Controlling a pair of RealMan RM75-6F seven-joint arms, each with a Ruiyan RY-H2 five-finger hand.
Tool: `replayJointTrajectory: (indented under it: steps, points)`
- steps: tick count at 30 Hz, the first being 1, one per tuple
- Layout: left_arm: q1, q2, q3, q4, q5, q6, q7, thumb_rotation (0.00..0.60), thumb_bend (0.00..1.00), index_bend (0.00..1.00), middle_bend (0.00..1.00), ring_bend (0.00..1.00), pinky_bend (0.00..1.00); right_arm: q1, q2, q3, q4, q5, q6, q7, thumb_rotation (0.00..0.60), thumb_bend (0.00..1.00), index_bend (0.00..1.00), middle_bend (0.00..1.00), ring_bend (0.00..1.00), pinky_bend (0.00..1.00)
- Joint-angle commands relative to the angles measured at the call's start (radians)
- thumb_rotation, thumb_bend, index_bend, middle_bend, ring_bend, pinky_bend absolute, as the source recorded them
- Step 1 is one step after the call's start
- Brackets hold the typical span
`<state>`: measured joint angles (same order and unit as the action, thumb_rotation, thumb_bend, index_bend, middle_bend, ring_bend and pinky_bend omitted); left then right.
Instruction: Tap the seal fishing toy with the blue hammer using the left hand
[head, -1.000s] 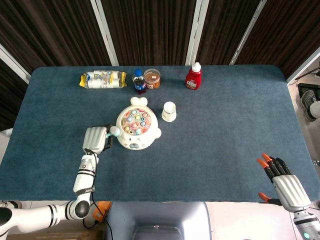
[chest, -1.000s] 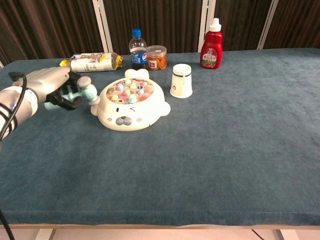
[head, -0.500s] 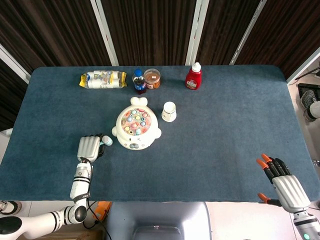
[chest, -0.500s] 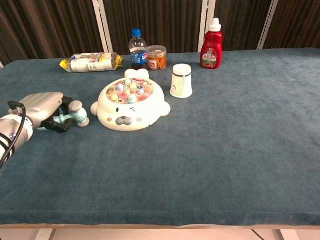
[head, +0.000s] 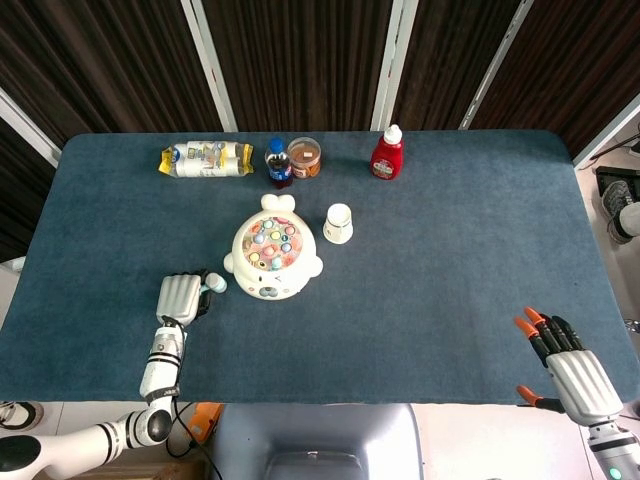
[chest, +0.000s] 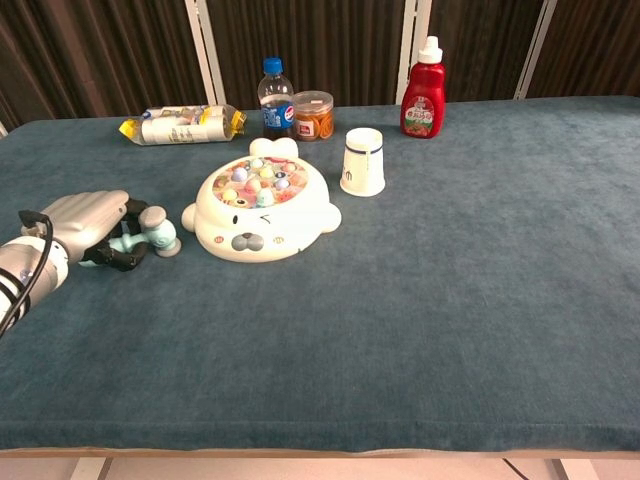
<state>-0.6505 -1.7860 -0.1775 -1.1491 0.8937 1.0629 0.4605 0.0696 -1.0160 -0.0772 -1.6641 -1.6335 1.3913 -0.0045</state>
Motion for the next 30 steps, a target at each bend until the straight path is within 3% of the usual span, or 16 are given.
replayJointTrajectory:
  steps: [1,9,30]
  points:
    - [0.003,0.006,-0.004,0.000,-0.001,-0.013,-0.001,0.600,0.48,0.43,0.48,0.45,0.57,0.001,0.000,0.001,-0.001,0.001,-0.001,-0.002,0.600,0.34,0.00,0.00,0.00,0.00]
    - [0.009,0.019,-0.008,-0.007,0.007,-0.043,-0.012,0.600,0.46,0.34,0.35,0.32,0.47,0.001,-0.002,0.001,-0.002,0.005,-0.004,-0.006,0.600,0.34,0.00,0.00,0.00,0.00]
    - [0.021,0.031,-0.022,-0.003,0.080,-0.047,-0.086,0.600,0.43,0.17,0.26,0.21,0.34,0.001,-0.002,0.000,-0.002,0.005,-0.005,-0.009,0.600,0.34,0.00,0.00,0.00,0.00]
